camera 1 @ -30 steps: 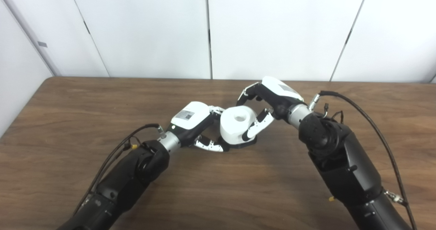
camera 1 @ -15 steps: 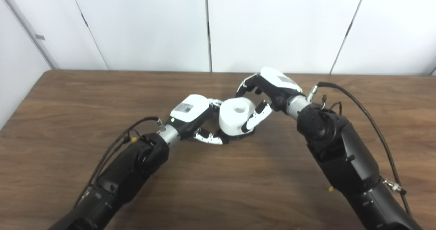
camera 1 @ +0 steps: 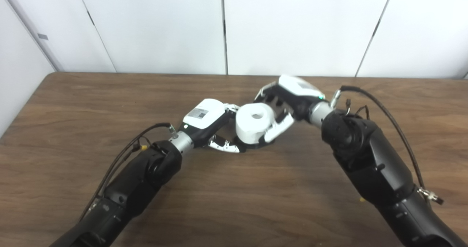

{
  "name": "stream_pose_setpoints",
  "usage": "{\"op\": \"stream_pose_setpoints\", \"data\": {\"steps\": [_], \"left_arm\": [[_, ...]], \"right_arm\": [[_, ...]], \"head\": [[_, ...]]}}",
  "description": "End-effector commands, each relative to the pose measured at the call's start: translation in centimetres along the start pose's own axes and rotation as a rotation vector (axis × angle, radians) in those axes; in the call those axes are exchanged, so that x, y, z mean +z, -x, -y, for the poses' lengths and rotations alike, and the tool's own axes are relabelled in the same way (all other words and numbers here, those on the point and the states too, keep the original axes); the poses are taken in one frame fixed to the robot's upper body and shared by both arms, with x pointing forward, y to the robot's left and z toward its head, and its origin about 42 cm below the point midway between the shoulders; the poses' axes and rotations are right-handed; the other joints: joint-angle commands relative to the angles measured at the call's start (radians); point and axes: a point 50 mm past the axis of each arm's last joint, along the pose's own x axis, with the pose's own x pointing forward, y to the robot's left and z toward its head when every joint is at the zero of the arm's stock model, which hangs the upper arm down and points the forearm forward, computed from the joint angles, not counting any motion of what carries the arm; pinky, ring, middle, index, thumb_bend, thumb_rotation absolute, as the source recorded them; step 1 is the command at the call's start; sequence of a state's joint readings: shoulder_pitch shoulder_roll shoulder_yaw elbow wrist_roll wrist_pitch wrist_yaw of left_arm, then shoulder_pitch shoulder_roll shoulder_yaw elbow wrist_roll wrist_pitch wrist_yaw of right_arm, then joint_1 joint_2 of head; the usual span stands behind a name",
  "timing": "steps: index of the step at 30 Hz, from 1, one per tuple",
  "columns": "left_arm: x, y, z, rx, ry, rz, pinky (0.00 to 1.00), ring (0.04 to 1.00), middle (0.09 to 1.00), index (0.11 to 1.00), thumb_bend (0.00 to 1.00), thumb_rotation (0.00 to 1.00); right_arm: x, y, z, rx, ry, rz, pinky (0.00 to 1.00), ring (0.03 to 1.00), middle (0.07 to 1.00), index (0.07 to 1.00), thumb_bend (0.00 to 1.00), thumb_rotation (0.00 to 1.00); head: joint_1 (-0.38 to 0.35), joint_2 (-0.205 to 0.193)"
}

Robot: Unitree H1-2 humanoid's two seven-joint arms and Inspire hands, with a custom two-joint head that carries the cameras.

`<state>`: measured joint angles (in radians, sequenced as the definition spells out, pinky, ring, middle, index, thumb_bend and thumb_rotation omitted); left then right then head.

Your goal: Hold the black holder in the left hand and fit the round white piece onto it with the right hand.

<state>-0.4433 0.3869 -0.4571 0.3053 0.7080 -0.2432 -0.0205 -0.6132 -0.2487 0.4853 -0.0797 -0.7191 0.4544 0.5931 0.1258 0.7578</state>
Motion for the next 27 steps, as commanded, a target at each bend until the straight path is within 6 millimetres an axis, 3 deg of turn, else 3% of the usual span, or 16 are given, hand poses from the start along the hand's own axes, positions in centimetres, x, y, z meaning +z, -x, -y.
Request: {"op": "stream_pose_setpoints", "data": {"steps": [1, 21, 27], "left_arm": [[-1.3, 1.3, 1.7, -0.112, -0.019, -0.064, 0.61, 0.776, 0.795, 0.480, 0.52, 0.08], [-1.3, 1.3, 1.6, -0.123, -0.025, -0.071, 0.62, 0.781, 0.798, 0.480, 0.52, 0.08], [-1.5, 1.3, 1.7, -0.117, -0.022, -0.071, 0.61, 0.773, 0.795, 0.480, 0.52, 0.07]], "right_arm": [[1.3, 0.1, 1.9, -0.037, 0.030, 0.044, 0.68, 0.835, 0.901, 0.936, 0.91, 0.27], [1.6, 0.3, 2.4, -0.055, 0.021, 0.058, 0.70, 0.840, 0.901, 0.965, 0.92, 0.22], [1.6, 0.6, 3.5, -0.114, 0.012, 0.075, 0.67, 0.837, 0.910, 1.000, 0.93, 0.23]], "head": [[0.000, 0.000], [-0.001, -0.002], [-0.004, -0.005]]}}
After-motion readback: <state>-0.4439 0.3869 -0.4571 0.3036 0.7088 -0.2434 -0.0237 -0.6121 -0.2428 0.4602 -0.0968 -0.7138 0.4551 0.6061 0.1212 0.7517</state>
